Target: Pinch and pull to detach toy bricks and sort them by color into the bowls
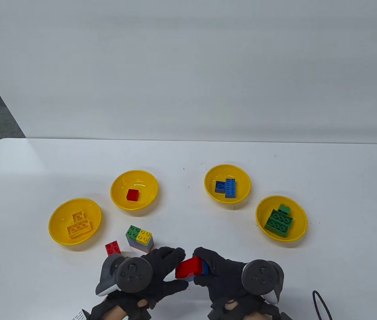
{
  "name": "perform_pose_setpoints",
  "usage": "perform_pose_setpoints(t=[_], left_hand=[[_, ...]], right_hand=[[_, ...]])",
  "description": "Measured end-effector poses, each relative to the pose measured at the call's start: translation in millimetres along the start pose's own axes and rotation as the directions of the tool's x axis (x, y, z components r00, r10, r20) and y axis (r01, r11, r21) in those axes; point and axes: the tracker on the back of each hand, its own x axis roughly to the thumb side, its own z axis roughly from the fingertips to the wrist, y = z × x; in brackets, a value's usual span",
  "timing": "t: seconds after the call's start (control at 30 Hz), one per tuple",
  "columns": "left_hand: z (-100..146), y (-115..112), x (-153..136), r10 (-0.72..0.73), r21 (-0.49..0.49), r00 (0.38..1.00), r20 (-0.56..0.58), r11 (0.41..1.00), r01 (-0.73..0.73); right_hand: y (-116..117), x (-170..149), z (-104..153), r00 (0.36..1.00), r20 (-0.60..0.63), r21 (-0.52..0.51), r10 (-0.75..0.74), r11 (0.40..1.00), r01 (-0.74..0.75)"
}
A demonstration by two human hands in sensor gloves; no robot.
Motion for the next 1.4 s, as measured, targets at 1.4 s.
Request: perform_pose_setpoints(t=[1.4], left_hand=[[-97.0, 112.5, -207.0, -0.26, -0.13, 0.612, -0.747, 0.96, 0.249]], right_hand=[[-45.2, -33.5, -1.0, 0.99, -0.065, -0.105, -0.126, 0.987, 0.119]])
